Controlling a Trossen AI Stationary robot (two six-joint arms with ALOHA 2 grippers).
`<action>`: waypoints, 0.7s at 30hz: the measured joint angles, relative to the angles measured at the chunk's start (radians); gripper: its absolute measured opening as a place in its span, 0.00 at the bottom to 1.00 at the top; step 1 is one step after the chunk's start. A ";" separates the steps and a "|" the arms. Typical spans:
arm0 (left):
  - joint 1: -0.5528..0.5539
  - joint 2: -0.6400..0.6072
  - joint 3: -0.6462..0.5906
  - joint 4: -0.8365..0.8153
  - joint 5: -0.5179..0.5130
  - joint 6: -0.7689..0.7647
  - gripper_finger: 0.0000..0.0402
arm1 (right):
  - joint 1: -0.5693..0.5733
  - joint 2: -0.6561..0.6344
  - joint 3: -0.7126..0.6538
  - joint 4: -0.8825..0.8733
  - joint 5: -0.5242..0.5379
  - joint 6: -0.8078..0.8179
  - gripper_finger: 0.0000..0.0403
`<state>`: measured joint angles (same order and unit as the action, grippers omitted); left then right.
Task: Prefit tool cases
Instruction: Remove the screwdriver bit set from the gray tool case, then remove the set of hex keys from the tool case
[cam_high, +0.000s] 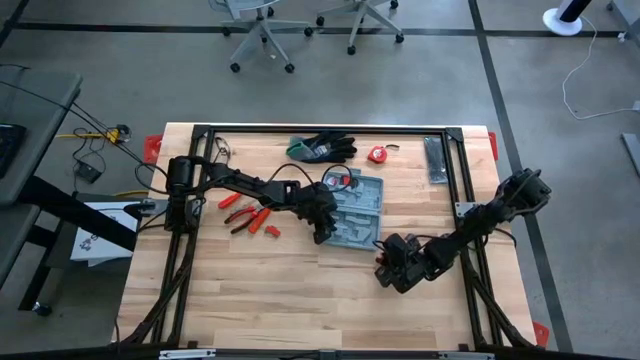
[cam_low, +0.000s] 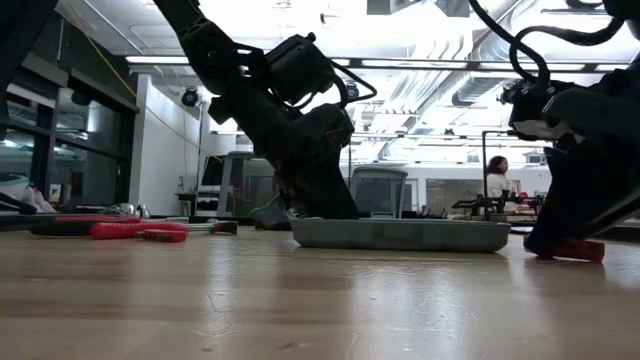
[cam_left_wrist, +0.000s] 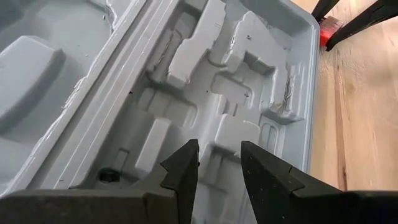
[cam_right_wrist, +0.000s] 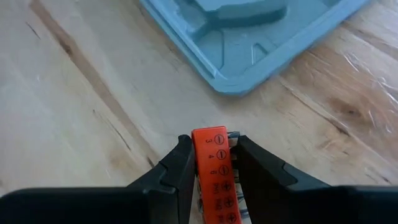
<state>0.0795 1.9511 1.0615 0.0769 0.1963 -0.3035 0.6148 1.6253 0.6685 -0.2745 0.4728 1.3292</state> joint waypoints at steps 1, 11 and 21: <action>0.000 0.000 0.000 0.000 0.000 0.000 0.29 | -0.003 0.000 0.000 -0.012 0.001 0.007 0.26; 0.000 0.000 0.000 0.000 -0.001 0.000 0.29 | 0.005 -0.001 -0.002 0.000 -0.007 0.107 0.52; 0.000 0.000 0.000 0.000 -0.001 0.000 0.29 | 0.024 -0.003 -0.024 0.071 0.011 0.138 0.94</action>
<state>0.0795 1.9507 1.0618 0.0769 0.1951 -0.3035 0.6388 1.6226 0.6444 -0.2034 0.4833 1.4668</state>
